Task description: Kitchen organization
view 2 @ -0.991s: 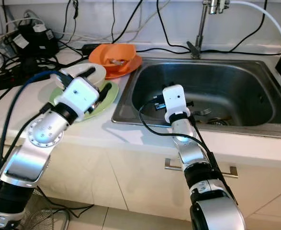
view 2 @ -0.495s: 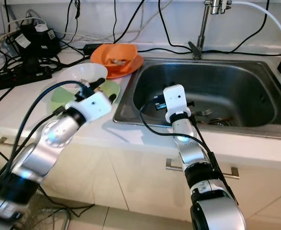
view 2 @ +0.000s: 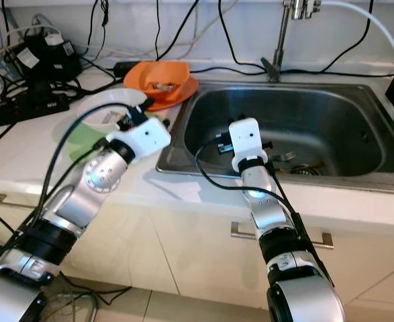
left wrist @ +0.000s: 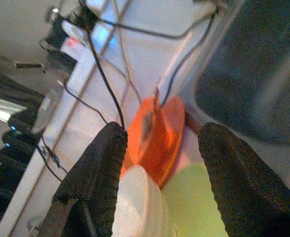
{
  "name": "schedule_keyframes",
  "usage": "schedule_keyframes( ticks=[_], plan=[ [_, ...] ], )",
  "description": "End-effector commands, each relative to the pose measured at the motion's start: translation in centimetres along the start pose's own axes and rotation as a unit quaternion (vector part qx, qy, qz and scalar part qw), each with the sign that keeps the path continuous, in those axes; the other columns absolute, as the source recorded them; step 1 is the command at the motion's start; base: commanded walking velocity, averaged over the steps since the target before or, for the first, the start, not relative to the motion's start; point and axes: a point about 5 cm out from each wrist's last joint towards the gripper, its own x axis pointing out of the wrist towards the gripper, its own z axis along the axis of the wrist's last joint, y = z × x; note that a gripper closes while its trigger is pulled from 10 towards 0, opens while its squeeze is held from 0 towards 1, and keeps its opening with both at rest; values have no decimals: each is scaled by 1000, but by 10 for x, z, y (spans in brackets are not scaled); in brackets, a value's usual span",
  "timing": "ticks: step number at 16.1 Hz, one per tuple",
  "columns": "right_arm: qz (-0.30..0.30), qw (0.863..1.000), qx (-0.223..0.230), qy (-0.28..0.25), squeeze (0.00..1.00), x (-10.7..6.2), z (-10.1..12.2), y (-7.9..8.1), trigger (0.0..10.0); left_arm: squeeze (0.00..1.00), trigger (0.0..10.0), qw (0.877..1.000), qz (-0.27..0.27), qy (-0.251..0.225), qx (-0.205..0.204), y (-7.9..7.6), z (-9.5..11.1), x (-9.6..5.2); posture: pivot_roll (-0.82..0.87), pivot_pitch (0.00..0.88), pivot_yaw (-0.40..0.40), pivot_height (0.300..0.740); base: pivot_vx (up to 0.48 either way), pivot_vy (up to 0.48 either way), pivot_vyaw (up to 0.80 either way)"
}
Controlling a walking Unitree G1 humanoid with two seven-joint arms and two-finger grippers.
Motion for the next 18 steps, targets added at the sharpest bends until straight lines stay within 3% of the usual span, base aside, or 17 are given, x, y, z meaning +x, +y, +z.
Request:
schedule_keyframes(
  ticks=[1,14,15,16,18],
  plan=[
    [-5,1000,8,-13,0,3,7,-1,10000,0,10000,1000,11,7,15,6,-1,5,84,17,81,740,0,0,0],
    [-3,1000,7,-12,0,2,7,-1,10000,0,10000,998,36,55,25,9,-21,4,84,16,79,740,0,0,0],
    [-2,1000,7,-12,0,3,7,0,10000,0,3451,997,39,59,21,9,-23,4,82,11,79,740,0,0,0],
    [-1,1000,8,-13,0,3,7,1,10000,0,0,997,38,59,16,8,-24,4,81,7,81,740,0,0,0],
    [-1,1000,8,-14,0,3,8,1,10000,0,0,997,36,60,14,6,-24,4,77,2,81,740,0,0,0]
  ],
)
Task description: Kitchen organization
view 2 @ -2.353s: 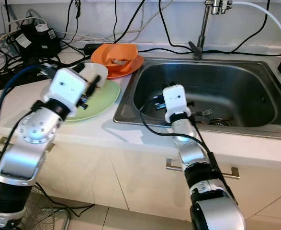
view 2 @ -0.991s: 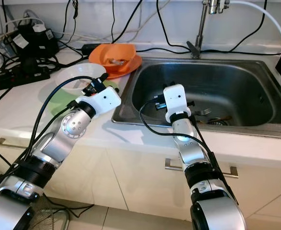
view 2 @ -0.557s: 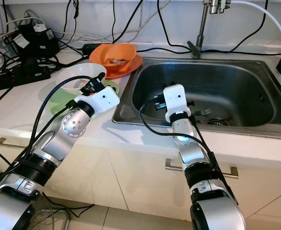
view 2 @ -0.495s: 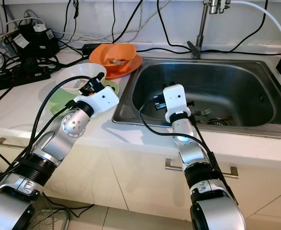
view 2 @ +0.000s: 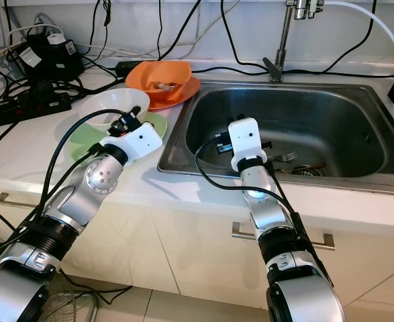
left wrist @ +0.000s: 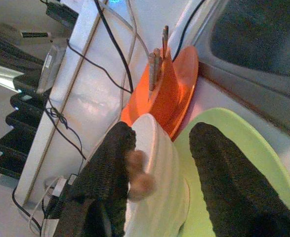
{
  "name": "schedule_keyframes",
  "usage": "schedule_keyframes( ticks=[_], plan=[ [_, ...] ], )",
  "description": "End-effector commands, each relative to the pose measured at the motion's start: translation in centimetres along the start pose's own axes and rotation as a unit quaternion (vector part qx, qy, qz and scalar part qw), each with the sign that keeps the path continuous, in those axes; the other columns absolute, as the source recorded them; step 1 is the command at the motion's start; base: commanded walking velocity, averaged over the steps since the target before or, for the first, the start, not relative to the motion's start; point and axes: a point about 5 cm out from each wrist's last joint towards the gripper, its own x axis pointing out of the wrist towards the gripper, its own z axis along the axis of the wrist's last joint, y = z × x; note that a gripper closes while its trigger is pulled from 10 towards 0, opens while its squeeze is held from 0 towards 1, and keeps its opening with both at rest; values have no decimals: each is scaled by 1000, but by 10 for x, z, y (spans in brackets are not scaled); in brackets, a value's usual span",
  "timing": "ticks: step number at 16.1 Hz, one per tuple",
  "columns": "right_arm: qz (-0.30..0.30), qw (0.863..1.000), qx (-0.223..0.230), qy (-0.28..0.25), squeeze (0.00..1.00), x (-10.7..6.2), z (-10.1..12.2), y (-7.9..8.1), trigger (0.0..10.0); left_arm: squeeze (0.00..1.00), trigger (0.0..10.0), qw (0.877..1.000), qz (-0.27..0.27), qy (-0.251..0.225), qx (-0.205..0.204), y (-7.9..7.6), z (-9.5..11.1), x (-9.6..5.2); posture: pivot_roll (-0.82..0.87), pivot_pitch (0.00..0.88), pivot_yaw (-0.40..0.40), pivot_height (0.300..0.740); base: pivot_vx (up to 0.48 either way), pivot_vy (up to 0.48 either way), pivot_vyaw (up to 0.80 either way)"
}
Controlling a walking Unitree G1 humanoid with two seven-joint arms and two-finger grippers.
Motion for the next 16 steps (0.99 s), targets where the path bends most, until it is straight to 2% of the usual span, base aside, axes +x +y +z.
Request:
schedule_keyframes(
  ticks=[1,5,9,14,16],
  plan=[
    [-2,1000,6,-13,0,3,7,0,10000,0,0,1000,14,-2,-5,7,2,3,77,2,81,740,0,0,0],
    [0,1000,6,-13,0,3,7,0,10000,0,0,1000,16,-8,-4,7,4,3,76,0,82,740,0,0,0],
    [1,1000,6,-14,0,3,7,1,10000,0,0,999,31,-42,0,14,18,5,76,0,82,740,0,0,0],
    [0,1000,8,-13,0,4,8,2,10000,0,0,986,94,-132,35,40,53,3,83,0,80,740,0,0,0],
    [-3,1000,10,-13,0,3,7,1,10000,0,0,980,116,-153,53,50,62,1,83,0,81,740,0,0,0]
  ],
)
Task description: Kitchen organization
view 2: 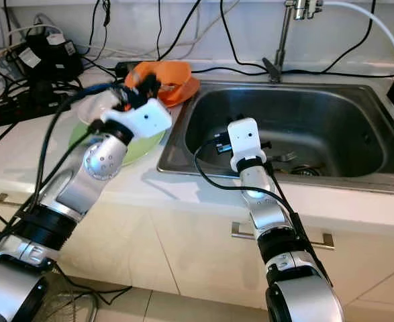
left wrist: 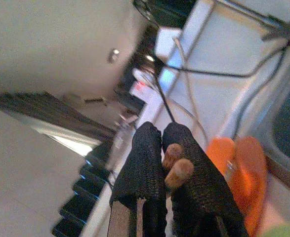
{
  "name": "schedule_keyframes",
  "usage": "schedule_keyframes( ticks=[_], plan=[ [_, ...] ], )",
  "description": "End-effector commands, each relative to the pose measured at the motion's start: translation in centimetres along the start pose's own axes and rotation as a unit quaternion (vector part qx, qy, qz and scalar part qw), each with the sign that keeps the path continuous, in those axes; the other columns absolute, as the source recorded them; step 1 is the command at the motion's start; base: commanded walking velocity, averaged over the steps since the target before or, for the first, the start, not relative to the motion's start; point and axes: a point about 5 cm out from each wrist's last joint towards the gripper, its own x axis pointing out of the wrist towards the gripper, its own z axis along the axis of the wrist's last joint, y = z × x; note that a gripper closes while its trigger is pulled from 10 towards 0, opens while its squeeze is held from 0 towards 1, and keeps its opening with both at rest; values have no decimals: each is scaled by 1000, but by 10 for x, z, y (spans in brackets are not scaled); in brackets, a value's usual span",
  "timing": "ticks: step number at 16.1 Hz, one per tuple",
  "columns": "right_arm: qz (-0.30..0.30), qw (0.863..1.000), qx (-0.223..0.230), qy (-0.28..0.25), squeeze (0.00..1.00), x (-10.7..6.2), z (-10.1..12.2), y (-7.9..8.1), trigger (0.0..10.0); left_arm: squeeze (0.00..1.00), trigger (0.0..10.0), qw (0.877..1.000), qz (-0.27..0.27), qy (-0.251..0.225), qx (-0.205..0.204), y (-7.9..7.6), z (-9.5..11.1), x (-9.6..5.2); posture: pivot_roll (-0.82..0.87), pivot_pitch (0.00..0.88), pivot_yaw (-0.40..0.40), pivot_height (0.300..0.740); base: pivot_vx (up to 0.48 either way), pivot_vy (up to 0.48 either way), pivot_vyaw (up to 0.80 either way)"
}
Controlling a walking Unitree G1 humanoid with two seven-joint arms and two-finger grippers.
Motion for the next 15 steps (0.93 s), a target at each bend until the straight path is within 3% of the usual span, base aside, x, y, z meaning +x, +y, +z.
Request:
schedule_keyframes(
  ticks=[1,2,4,5,6,7,8,9,10,12,14,15],
  plan=[
    [-3,1000,9,-13,0,3,7,0,10000,0,0,1000,20,-12,16,11,3,3,86,0,81,740,0,0,0],
    [-4,1000,10,-12,0,2,6,1,10000,0,0,998,46,-41,2,21,16,5,87,0,81,740,0,0,0],
    [-5,1000,10,-12,0,2,6,1,10000,0,0,995,64,-61,-43,25,23,6,86,0,81,740,0,0,0],
    [-5,1000,9,-13,0,3,7,0,10000,0,0,982,68,-88,-154,24,32,8,82,2,80,740,0,0,0],
    [-6,1000,8,-14,0,3,7,-1,10000,0,0,969,60,-94,-219,23,41,11,82,2,80,740,0,0,0],
    [-7,1000,7,-14,0,4,8,-2,10000,0,10000,959,57,-97,-258,22,45,11,80,3,81,740,0,0,0],
    [-8,1000,7,-14,0,3,8,-3,10000,0,10000,951,60,-99,-287,21,47,11,78,5,82,740,0,0,0],
    [-10,1000,6,-16,769,3,7,-4,10000,0,10000,933,65,-98,-339,20,50,11,78,4,83,740,0,0,0],
    [-4,1000,-3,-21,1000,2,8,-5,10000,0,10000,919,64,-93,-379,17,51,11,74,6,85,740,0,0,0],
    [-1,999,-42,-33,1000,1,9,-5,10000,0,10000,885,60,-91,-453,15,51,9,77,7,86,740,0,0,0],
    [0,997,-61,-39,1000,1,11,-6,10000,0,10000,873,58,-84,-477,16,48,8,76,9,87,740,0,0,0],
    [2,997,-67,-41,1000,1,11,-6,10000,0,10000,861,51,-77,-500,16,45,7,79,8,89,740,0,0,0]
  ],
)
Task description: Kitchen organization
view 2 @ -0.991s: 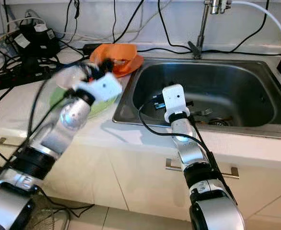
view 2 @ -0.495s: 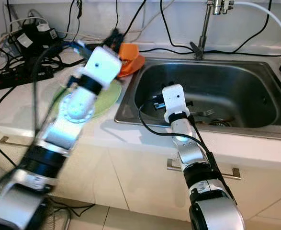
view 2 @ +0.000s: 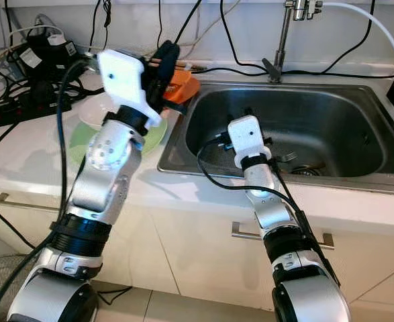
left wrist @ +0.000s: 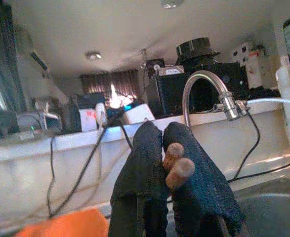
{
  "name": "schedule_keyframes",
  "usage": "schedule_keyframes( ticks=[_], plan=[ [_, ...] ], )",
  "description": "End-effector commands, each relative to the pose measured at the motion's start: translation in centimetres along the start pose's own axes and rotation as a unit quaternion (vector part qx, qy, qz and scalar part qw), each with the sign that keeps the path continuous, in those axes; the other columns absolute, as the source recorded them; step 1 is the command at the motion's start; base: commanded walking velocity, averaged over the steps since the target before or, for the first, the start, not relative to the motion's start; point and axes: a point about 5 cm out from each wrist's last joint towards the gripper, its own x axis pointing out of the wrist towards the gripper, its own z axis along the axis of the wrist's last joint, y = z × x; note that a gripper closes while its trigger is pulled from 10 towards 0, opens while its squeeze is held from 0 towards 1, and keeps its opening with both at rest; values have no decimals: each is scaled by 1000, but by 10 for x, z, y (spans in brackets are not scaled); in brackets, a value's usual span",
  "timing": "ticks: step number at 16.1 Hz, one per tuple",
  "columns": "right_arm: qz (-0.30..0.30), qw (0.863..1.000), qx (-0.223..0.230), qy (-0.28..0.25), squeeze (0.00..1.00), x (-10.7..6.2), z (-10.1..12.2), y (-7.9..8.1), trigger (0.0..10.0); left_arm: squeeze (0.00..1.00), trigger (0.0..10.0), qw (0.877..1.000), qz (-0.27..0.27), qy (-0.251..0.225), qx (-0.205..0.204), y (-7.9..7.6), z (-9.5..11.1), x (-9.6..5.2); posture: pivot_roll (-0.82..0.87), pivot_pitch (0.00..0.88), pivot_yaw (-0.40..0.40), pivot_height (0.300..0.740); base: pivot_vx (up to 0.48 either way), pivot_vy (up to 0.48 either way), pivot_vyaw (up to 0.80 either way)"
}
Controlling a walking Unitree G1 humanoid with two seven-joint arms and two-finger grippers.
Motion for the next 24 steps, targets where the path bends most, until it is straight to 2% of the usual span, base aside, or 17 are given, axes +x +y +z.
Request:
schedule_keyframes(
  ticks=[1,4,5,6,11,14,17,24],
  plan=[
    [8,1000,-18,-20,1000,1,6,2,10000,0,10000,1000,4,6,-24,6,1,-3,77,6,90,740,0,0,0],
    [30,998,-46,-26,1000,0,7,10,10000,0,10000,998,2,17,-58,8,-3,-5,70,0,91,740,0,0,0],
    [40,998,-54,-22,192,-1,5,12,10000,0,10000,997,-3,18,-72,6,-3,-6,68,0,92,740,0,0,0],
    [40,998,-54,-21,0,-2,5,13,10000,0,10000,996,-5,19,-86,5,-4,-6,67,0,90,740,0,0,0],
    [46,997,-53,-33,0,0,10,17,10000,0,10000,987,-38,22,-152,0,-4,-9,63,0,91,740,0,0,0],
    [53,997,-50,-40,0,1,13,21,10000,0,10000,986,-68,29,-148,-9,-4,-10,63,0,90,740,0,0,0],
    [51,997,-49,-41,0,1,14,20,10000,0,10000,983,-80,35,-164,-15,-5,-10,63,0,91,740,0,0,0],
    [42,997,-49,-33,0,0,11,19,10000,0,10000,991,-40,66,-105,-4,-15,-11,71,4,97,740,0,0,0]
  ],
)
